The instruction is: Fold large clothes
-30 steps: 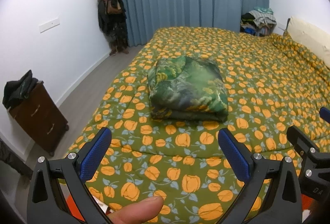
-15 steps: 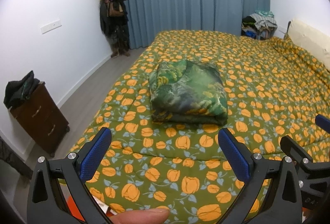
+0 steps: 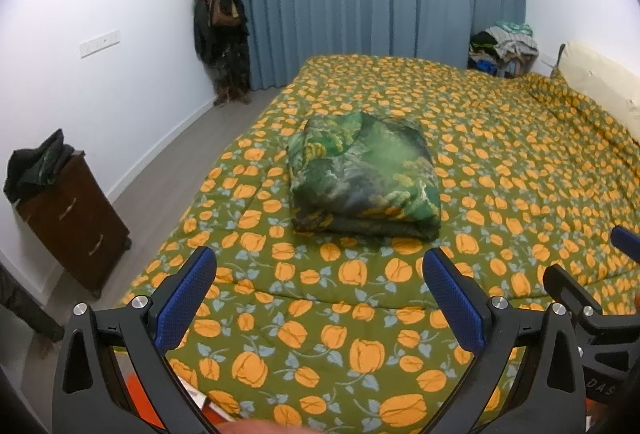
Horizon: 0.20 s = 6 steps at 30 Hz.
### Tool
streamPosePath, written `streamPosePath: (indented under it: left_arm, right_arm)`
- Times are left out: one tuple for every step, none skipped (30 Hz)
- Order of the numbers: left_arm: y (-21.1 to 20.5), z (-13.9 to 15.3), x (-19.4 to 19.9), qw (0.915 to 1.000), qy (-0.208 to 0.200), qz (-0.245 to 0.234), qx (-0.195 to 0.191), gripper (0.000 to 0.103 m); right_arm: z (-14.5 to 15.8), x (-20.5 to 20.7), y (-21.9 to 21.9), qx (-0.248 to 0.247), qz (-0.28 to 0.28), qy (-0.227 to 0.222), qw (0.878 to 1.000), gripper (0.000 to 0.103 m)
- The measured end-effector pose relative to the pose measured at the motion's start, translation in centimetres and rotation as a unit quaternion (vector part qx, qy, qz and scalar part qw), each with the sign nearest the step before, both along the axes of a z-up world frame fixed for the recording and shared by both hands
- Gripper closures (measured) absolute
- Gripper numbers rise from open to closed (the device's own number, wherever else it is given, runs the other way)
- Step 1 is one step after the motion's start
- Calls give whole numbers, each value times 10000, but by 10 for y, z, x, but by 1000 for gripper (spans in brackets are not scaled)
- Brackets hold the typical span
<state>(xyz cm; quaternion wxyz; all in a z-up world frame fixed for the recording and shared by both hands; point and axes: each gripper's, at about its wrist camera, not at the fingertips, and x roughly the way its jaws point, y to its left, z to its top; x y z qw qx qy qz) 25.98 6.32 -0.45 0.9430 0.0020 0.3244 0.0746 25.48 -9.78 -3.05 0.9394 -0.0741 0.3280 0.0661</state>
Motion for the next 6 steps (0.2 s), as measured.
streamPosePath:
  left_arm:
    - [0,-1,0,10000,7,-5,-16,1]
    - [0,-1,0,10000,18,-4,-47,1]
    - [0,-2,0,9999,42,2,-97,1]
    - [0,-2,0,9999,51,1,-148,1]
    - [-1,-1,0,9999,45,2,-149,1]
    - [-1,-2,-1,9999,35,9,-107,1]
  right_arm:
    - [0,0,0,-6,2,3,10000,0]
    - [-1,1,1,-6,4,17,10000,0]
    - [-1,0,1,8,-3,21,10000,0]
    - [-1,1,1,16,-3,30,10000,0]
    - [0,1,1,21,1,32,10000,0]
    - [0,1,0,25,-1,34,10000,0]
